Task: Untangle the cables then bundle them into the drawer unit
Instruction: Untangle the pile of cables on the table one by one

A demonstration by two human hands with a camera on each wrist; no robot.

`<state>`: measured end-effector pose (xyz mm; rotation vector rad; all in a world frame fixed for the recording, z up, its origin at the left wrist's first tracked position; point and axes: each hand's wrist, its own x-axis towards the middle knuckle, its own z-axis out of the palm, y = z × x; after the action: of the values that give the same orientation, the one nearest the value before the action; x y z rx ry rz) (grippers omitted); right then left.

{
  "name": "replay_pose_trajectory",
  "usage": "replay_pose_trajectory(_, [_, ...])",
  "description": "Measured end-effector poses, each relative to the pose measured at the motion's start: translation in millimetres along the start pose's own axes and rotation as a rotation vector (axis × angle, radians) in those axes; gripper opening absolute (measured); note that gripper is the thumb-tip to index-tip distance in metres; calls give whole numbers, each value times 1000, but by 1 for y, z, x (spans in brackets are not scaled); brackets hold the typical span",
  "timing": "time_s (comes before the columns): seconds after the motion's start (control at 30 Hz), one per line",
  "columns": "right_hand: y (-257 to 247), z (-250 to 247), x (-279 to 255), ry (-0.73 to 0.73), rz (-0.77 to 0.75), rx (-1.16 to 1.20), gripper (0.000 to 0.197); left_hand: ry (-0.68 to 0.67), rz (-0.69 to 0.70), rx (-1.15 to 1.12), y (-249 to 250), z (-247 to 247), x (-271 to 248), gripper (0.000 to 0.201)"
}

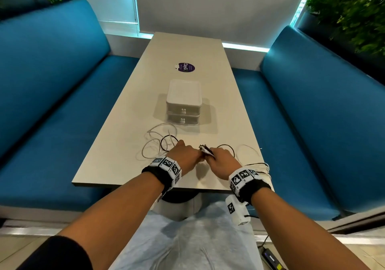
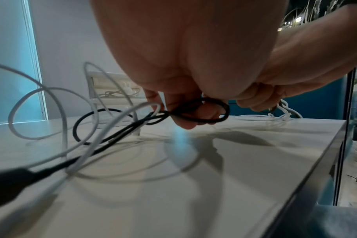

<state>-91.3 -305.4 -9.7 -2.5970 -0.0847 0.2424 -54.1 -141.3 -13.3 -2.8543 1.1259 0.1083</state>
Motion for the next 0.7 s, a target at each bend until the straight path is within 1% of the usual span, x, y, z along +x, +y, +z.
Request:
replay_pose_trajectory(0.1, [0, -4, 0, -64, 40, 25, 21, 13, -35, -82, -5, 4, 2, 19])
replay_pose_trajectory(0.17, [-1, -7, 1, -62, 52, -20, 21, 23, -54, -160, -10, 6, 0, 20])
replay_pose_trajectory(0.27, [10, -17, 3, 4, 113, -89, 21, 8, -98, -176, -26, 11, -7, 15])
replay_pose_trajectory(0.37, [31, -27, 0, 59, 214, -167, 23, -7, -149, -149, -38, 16, -12, 16])
replay_pose_trajectory(0.5, [46, -30, -4, 125, 308, -224, 26, 21, -133, -186, -35, 19, -12, 21])
replay_pose_trajectory(0.57, [51, -30, -4, 171, 351, -229, 25, 35, -137, -213, -35, 22, -11, 18])
replay_pose_trajectory(0.7, [47, -26, -4, 192, 376, -212, 21, 15, -146, -177, -29, 18, -13, 16])
